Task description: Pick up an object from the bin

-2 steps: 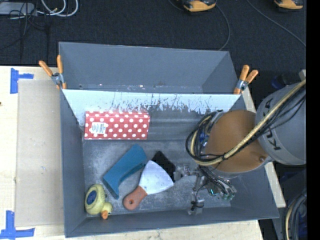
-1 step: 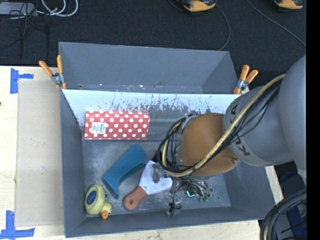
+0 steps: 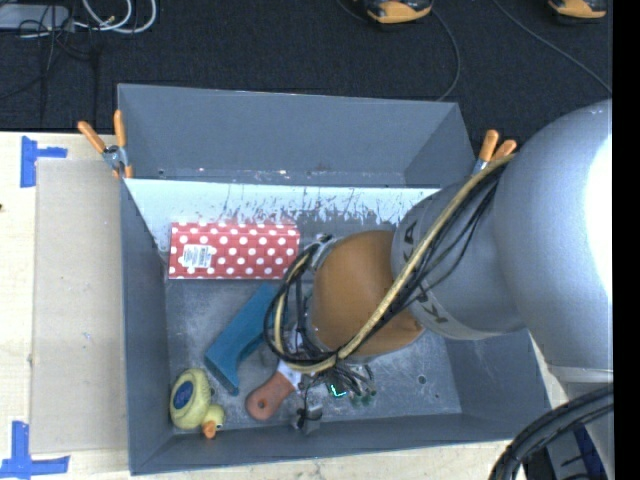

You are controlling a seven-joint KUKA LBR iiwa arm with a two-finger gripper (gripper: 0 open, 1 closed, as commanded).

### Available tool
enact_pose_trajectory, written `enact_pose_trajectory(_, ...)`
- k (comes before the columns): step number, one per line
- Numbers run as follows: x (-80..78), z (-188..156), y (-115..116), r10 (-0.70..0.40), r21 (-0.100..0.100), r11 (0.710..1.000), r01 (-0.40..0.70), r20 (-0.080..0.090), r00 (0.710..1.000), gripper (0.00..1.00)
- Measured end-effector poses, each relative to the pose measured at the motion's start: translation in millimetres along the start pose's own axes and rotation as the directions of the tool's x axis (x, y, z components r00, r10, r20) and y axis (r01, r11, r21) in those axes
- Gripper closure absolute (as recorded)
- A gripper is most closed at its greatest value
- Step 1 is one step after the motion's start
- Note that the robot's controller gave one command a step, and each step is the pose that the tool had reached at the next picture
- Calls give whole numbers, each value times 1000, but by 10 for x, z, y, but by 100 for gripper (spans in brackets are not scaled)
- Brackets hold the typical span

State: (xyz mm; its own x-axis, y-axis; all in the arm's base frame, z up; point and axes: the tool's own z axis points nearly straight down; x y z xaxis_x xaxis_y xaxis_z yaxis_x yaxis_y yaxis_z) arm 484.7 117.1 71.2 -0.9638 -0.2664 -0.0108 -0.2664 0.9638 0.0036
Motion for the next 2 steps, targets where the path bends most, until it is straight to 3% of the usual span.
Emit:
enact_pose_trajectory(1, 44, 19, -22, 5, 1, 1000, -5, -15, 1000, 100)
enact_pose_trajectory(2, 44, 19, -22, 5, 1, 1000, -5, -15, 1000, 100)
